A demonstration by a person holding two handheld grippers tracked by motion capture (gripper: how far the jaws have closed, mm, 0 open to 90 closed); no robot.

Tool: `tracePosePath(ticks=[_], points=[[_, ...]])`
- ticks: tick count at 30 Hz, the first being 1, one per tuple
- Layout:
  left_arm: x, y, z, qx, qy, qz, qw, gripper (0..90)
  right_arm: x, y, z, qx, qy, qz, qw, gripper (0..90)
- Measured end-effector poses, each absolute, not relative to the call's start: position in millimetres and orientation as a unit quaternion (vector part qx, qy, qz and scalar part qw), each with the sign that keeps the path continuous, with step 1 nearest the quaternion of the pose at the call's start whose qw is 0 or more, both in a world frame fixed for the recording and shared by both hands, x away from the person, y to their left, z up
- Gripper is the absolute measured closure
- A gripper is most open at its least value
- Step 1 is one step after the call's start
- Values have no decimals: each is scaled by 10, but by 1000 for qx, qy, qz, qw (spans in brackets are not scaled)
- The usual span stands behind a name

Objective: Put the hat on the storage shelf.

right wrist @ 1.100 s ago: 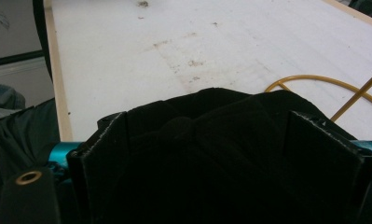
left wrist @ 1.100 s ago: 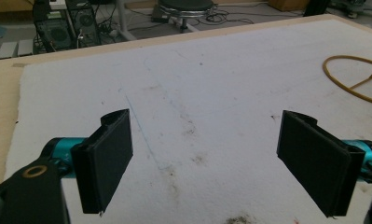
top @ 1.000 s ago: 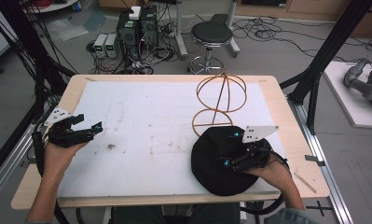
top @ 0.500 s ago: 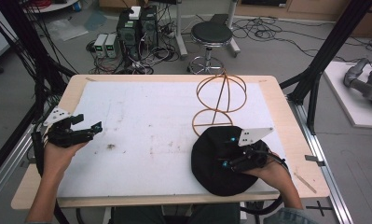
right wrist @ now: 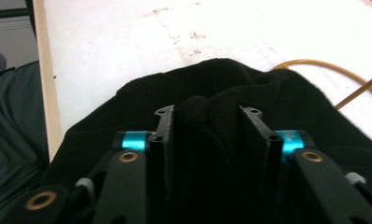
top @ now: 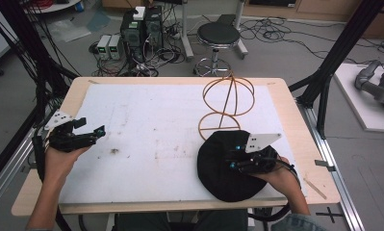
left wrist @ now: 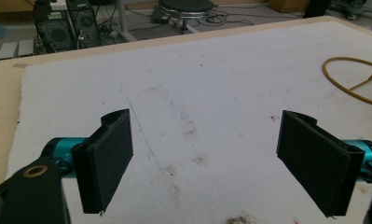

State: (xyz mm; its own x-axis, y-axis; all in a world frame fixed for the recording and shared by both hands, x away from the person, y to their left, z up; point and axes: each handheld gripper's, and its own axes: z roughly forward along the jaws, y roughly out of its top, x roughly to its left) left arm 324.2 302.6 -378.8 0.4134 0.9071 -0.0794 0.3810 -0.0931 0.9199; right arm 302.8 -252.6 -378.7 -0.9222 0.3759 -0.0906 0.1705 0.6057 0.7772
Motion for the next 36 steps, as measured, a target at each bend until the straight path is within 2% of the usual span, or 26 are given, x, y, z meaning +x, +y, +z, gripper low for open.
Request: tracePosePath(ticks=[8,36], points=[[3239,3035,-3784,686,470,272,484,187,2998,-2566,-3701,158,877,435,133,674],[3225,3081,-3780,683,474,273,484,188,2811,-2892,-3198,170,848,475,165,676]])
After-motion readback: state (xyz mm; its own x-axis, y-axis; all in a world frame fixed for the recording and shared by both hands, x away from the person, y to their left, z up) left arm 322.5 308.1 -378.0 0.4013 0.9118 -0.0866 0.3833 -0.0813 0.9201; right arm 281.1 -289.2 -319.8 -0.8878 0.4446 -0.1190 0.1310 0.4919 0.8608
